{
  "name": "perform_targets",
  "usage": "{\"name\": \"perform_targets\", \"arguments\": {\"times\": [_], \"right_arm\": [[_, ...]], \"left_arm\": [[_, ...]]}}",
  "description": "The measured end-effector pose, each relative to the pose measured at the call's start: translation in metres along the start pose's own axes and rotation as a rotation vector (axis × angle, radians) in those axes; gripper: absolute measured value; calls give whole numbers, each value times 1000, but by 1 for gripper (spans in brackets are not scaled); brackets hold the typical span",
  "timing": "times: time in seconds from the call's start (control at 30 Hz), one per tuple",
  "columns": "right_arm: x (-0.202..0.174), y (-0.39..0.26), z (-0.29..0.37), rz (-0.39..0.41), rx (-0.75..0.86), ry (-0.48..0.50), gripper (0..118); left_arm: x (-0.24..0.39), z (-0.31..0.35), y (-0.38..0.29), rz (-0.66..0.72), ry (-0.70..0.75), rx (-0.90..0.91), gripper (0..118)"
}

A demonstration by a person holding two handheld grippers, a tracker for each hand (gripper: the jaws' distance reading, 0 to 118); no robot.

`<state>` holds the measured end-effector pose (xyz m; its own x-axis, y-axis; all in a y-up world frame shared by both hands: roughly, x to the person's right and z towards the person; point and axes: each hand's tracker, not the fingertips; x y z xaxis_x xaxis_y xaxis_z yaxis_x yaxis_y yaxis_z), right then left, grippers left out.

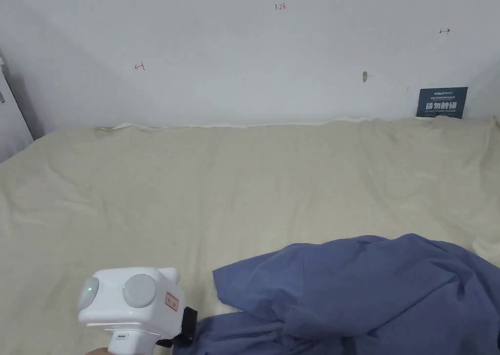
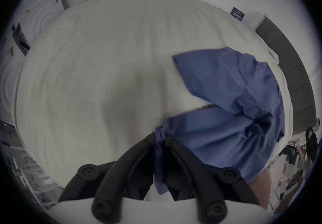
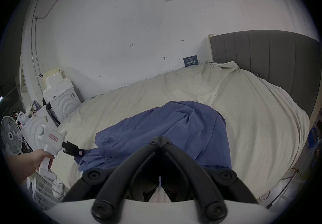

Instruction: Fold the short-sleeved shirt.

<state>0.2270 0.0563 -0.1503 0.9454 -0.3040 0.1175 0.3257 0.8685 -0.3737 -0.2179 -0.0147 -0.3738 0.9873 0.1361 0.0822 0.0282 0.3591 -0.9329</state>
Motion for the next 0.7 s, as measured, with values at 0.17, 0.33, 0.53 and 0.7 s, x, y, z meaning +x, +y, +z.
{"name": "perform_targets", "arguments": {"times": [0.17, 0.33, 0.53, 0.7], "right_arm": [[3, 30, -4, -35, 45, 67, 0], [-8, 101, -66, 72, 32, 135, 0], [-71, 162, -211, 439, -327, 193, 0], [-111, 147, -322, 389, -807, 152, 102]], "left_arm": [[0, 15, -6, 30, -43, 70, 10], [-14, 31, -18, 48, -106, 146, 10], [-33, 29, -36, 142, -230, 222, 10], [-36, 28, -49, 208, -283, 230, 10]]}}
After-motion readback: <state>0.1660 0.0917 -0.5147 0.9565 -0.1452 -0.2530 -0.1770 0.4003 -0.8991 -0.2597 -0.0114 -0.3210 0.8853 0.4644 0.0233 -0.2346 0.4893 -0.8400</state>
